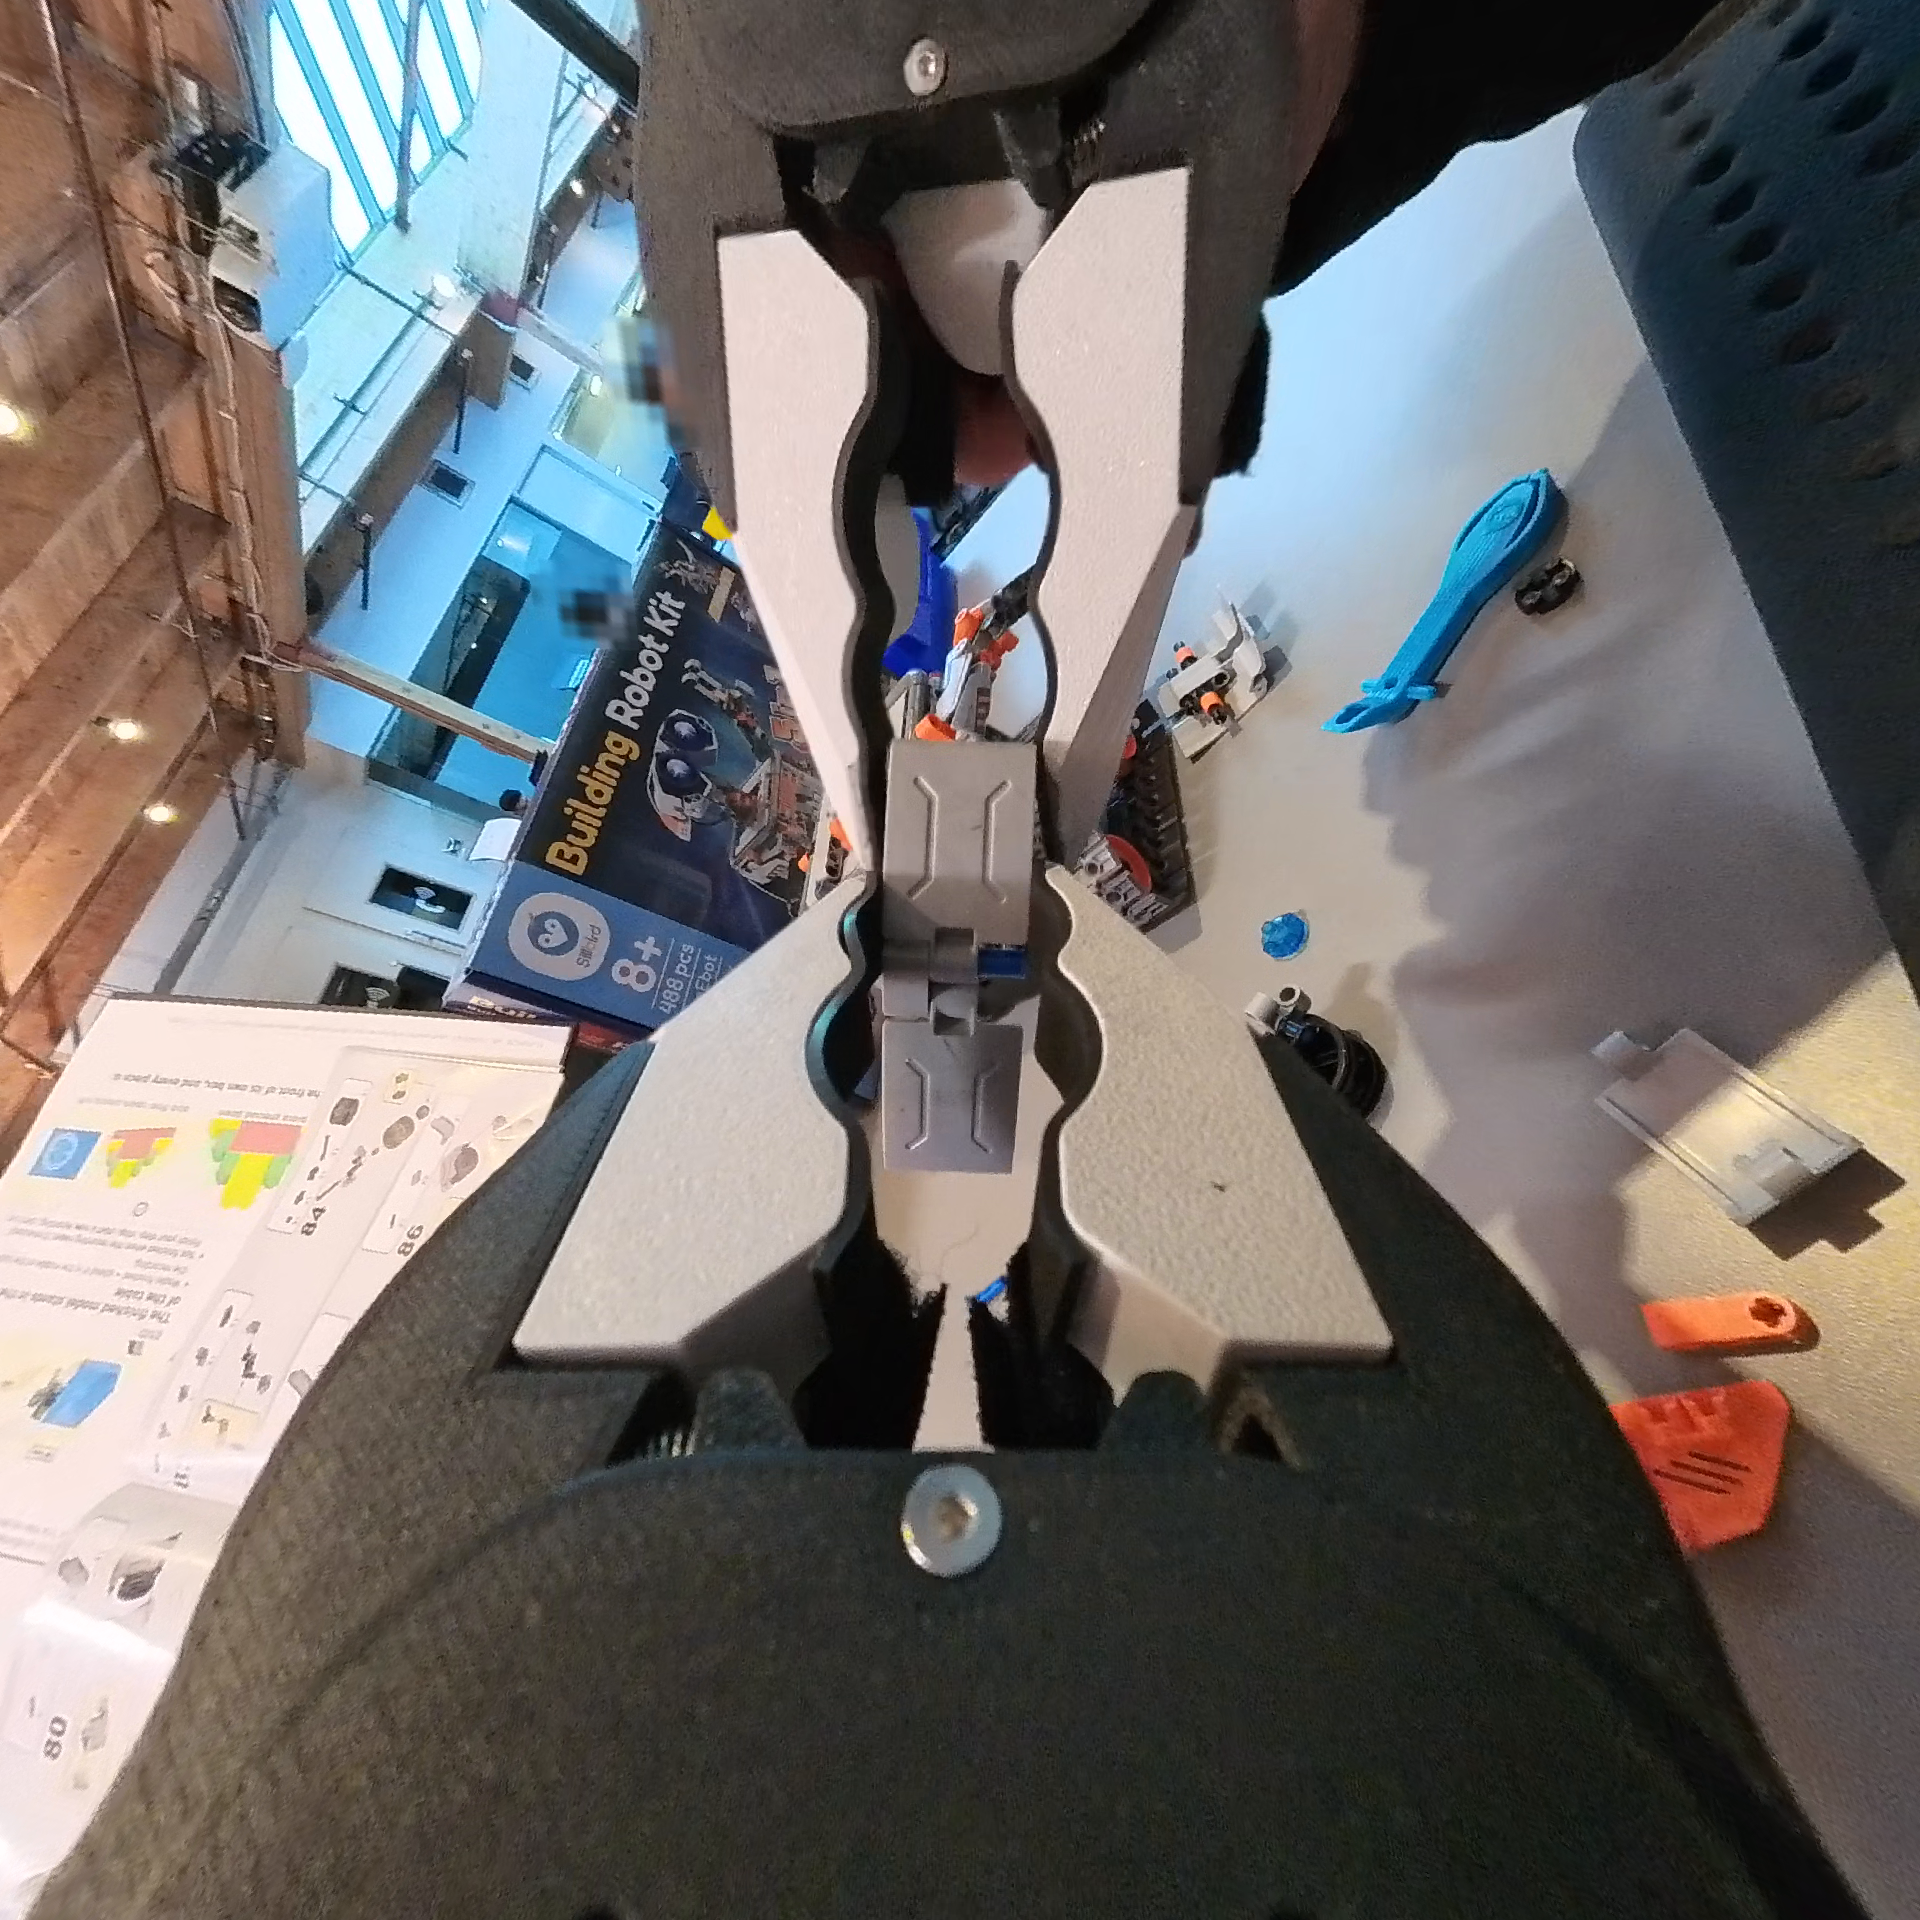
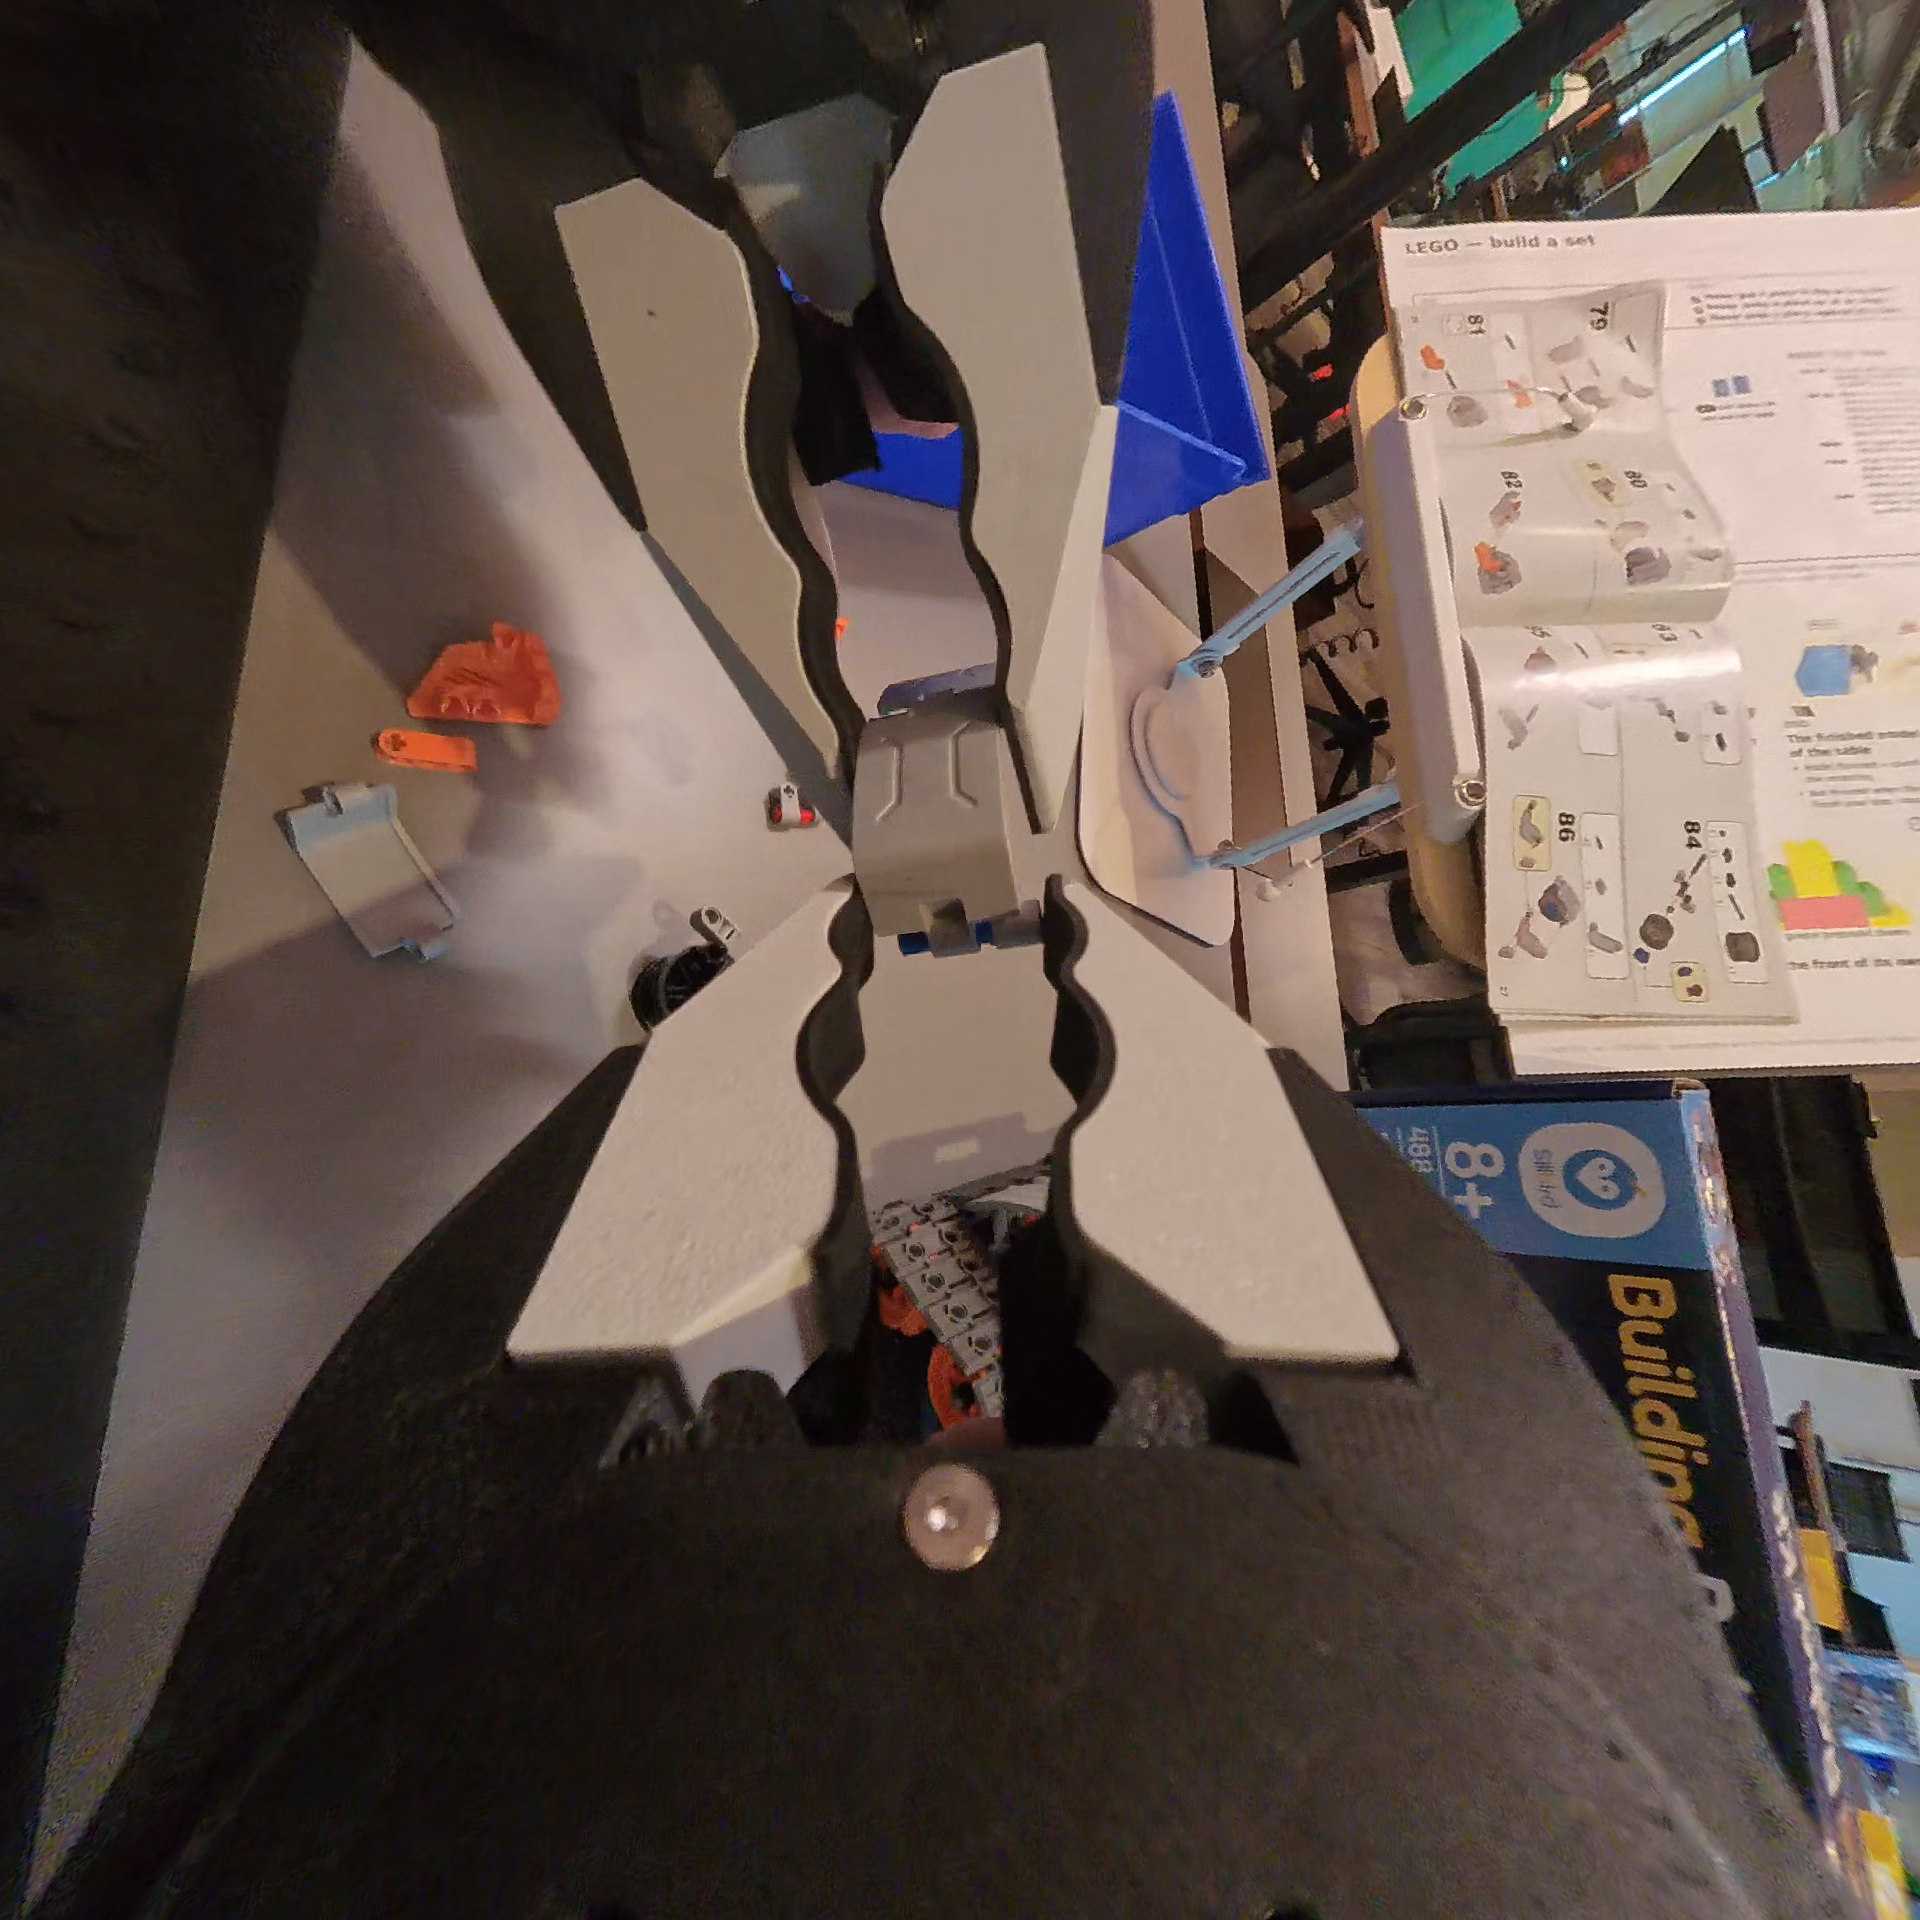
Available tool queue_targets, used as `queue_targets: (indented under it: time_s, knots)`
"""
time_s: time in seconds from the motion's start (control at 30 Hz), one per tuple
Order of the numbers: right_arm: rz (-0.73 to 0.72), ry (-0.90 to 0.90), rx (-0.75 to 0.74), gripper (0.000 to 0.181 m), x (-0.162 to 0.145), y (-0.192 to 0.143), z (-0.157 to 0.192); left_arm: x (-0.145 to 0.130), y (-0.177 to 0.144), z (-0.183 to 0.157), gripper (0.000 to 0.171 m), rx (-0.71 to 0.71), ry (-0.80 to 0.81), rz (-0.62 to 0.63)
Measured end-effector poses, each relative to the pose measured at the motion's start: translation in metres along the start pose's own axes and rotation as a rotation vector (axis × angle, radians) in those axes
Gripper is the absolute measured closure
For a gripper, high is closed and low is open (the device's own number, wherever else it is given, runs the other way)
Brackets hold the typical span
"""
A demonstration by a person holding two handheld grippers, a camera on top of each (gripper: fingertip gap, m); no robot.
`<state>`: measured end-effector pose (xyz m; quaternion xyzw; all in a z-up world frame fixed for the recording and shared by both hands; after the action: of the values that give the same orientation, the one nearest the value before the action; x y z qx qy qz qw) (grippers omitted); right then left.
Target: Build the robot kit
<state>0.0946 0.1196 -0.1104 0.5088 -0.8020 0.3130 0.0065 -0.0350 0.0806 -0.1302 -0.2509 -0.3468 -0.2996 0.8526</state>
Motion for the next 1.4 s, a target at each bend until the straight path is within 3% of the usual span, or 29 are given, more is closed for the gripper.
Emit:
queue_targets:
  time_s: [0.23, 0.33, 0.43, 0.6, 0.77, 0.97, 1.13, 1.4]
  knots:
    - [0.066, -0.039, 0.043, 0.158, 0.004, 0.006, 0.009, -0.005, 0.001, -0.003, 0.147, -0.033, -0.031, 0.025]
    - [0.024, 0.055, 0.126, 0.154, -0.004, 0.007, 0.004, -0.005, 0.004, -0.004, 0.148, -0.044, -0.037, 0.037]
    - [-0.057, 0.086, 0.149, 0.149, -0.011, -0.005, -0.003, -0.006, 0.008, -0.005, 0.148, 0.005, 0.056, 0.093]
    - [-0.244, 0.346, 0.248, 0.15, -0.017, -0.006, -0.02, -0.005, 0.011, -0.008, 0.148, 0.059, 0.188, 0.134]
    - [-0.209, 0.38, 0.401, 0.174, -0.021, 0.017, -0.008, -0.016, 0.016, -0.018, 0.147, 0.085, 0.307, 0.211]
    - [-0.193, 0.459, 0.453, 0.181, -0.034, 0.034, 0.014, -0.031, 0.022, -0.033, 0.143, 0.032, 0.307, 0.252]
    - [-0.192, 0.545, 0.509, 0.181, -0.046, 0.042, 0.029, -0.054, 0.021, -0.042, 0.116, -0.019, 0.308, 0.304]
    - [-0.131, 0.588, 0.565, 0.181, -0.055, 0.057, 0.041, -0.074, 0.032, -0.056, 0.111, -0.014, 0.337, 0.337]
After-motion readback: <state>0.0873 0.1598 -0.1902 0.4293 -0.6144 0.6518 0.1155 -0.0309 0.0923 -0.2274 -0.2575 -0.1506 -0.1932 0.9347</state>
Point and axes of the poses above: each gripper's, where its closed fingertips meet, y out along the fingers, x out of its top, z = x × y across the jaws, the point moved 9 cm from there along -y, back along the fingers, and after that the axes turned 15 degrees about -y, right-handed, at the moved point
